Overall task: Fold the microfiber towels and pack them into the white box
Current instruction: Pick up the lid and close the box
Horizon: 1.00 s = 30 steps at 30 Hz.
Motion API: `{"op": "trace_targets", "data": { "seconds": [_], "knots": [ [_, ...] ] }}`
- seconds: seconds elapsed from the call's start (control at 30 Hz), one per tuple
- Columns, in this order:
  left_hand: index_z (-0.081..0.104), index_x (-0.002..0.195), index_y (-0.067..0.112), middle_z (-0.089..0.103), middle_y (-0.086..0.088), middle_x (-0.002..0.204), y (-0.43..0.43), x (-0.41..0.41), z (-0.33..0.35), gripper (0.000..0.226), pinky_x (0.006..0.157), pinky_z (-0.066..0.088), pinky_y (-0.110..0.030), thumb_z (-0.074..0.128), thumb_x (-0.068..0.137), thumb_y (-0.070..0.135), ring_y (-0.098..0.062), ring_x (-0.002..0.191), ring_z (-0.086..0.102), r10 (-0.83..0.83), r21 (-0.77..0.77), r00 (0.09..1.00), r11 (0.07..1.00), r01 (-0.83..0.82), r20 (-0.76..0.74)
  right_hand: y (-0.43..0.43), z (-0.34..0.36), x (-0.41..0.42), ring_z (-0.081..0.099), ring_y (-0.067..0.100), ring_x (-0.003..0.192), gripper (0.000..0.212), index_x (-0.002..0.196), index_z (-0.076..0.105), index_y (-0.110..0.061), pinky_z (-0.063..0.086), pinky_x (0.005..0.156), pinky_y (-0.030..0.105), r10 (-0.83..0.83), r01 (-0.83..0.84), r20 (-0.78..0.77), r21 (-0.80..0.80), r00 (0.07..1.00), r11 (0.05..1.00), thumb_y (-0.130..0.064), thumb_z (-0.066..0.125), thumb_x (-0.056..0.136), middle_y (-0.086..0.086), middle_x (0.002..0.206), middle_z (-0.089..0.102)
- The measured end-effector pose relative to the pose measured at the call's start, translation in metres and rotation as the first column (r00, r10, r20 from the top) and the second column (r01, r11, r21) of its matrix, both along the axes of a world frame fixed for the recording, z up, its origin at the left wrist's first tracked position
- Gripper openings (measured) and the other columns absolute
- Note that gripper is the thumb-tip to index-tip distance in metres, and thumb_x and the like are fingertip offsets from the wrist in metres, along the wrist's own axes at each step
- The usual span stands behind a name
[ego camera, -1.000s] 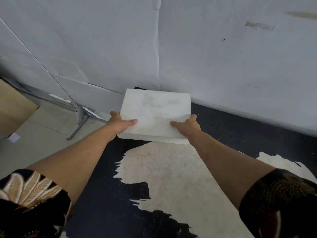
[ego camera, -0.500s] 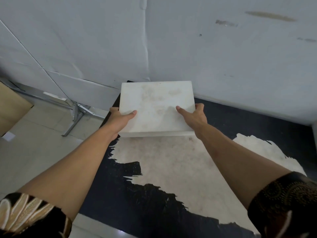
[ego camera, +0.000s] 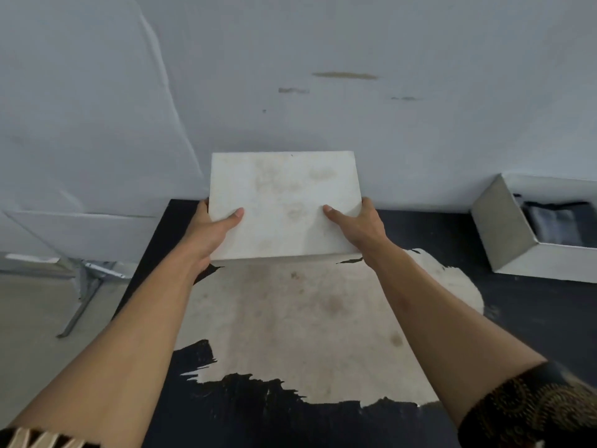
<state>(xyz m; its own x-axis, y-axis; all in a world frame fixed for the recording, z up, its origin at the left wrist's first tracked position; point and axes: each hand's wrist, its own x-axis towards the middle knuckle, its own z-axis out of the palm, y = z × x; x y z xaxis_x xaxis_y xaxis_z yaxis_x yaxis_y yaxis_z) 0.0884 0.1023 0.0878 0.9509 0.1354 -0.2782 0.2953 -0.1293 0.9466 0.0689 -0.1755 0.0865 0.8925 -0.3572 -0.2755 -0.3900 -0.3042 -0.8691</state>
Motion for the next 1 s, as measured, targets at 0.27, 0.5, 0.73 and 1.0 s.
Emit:
{"op": "trace_targets", "data": {
  "seconds": [0.27,0.5,0.73,1.0],
  "knots": [
    [0.047,0.137,0.024,0.062,0.010,0.122,-0.097,0.014,0.030,0.056,0.092,0.049,-0.033,0.066,0.090,0.048,-0.012,0.110,0.060,-0.129,0.000,0.990,0.992,0.130,0.060,-0.090,0.027,-0.021,0.056,0.022,0.108,0.072,0.127,0.047,-0.024,0.049,0.095,0.042,-0.140,0.142,0.040,-0.033,0.989,0.989,-0.063,0.073,0.072,-0.006,0.115,0.058],
    [0.046,0.136,0.022,0.061,0.009,0.123,-0.197,0.020,0.044,0.060,0.095,0.048,-0.034,0.068,0.088,0.049,-0.014,0.111,0.060,-0.192,0.049,0.977,0.981,0.188,0.093,-0.190,0.040,-0.033,0.052,0.020,0.100,0.067,0.130,0.044,-0.020,0.041,0.081,0.034,-0.164,0.168,0.087,-0.047,0.983,0.985,-0.060,0.066,0.082,-0.005,0.114,0.055],
    [0.048,0.136,0.020,0.061,0.007,0.123,-0.335,0.003,0.044,0.057,0.086,0.048,-0.031,0.067,0.089,0.047,-0.014,0.108,0.061,-0.208,0.091,0.975,0.975,0.201,0.082,-0.329,0.042,-0.058,0.054,0.022,0.115,0.073,0.136,0.042,-0.021,0.047,0.096,0.040,-0.154,0.159,0.089,-0.056,0.984,0.986,-0.062,0.067,0.080,-0.005,0.123,0.056],
    [0.051,0.135,0.022,0.064,0.006,0.123,-0.493,-0.004,0.029,0.070,0.098,0.050,-0.041,0.072,0.077,0.054,-0.018,0.110,0.062,-0.307,0.129,0.951,0.945,0.301,0.026,-0.490,0.041,-0.084,0.056,0.023,0.109,0.068,0.129,0.045,-0.023,0.049,0.094,0.044,-0.210,0.218,0.079,-0.098,0.974,0.971,-0.063,0.067,0.079,-0.006,0.118,0.057]
  ]
}}
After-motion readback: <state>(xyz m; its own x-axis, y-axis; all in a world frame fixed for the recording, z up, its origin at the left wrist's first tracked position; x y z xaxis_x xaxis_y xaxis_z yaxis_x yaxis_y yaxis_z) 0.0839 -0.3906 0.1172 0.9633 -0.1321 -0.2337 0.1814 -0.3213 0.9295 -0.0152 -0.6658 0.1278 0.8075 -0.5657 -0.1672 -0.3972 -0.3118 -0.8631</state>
